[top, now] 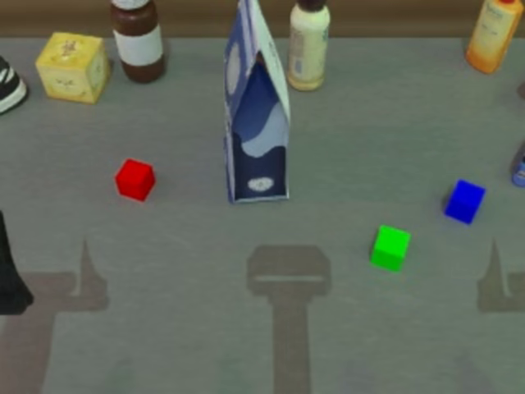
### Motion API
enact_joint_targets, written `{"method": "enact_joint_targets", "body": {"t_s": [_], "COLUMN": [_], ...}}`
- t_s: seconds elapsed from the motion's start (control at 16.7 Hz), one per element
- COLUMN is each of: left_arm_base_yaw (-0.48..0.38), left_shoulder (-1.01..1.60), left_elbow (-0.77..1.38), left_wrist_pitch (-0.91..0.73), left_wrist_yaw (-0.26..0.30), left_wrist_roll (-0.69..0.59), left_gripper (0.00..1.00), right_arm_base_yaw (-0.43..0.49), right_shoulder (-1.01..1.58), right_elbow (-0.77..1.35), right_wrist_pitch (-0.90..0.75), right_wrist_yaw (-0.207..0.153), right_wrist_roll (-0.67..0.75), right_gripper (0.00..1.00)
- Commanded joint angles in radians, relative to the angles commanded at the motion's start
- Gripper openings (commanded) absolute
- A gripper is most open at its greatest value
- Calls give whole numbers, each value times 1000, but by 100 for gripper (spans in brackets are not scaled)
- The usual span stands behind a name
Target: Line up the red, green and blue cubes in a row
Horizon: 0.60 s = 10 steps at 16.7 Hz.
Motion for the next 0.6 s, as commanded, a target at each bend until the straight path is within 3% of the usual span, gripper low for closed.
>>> {"method": "enact_joint_targets", "body": {"t_s": [0.3,0.6], "left_arm_base_yaw": [-9,-43], "left_shoulder": [61,374], "left_elbow": [61,365], "left_wrist_pitch": [-42,-232], "left_wrist_yaw": [2,2], "left_wrist_roll": [5,28], "left_gripper": [100,100], "right_arm_base_yaw": [0,0], "right_shoulder": [0,0], "right_elbow": [0,0], "right_wrist_pitch": [0,0], "right_wrist_yaw": [0,0], "right_wrist_roll": [0,0], "right_gripper": [100,100]}}
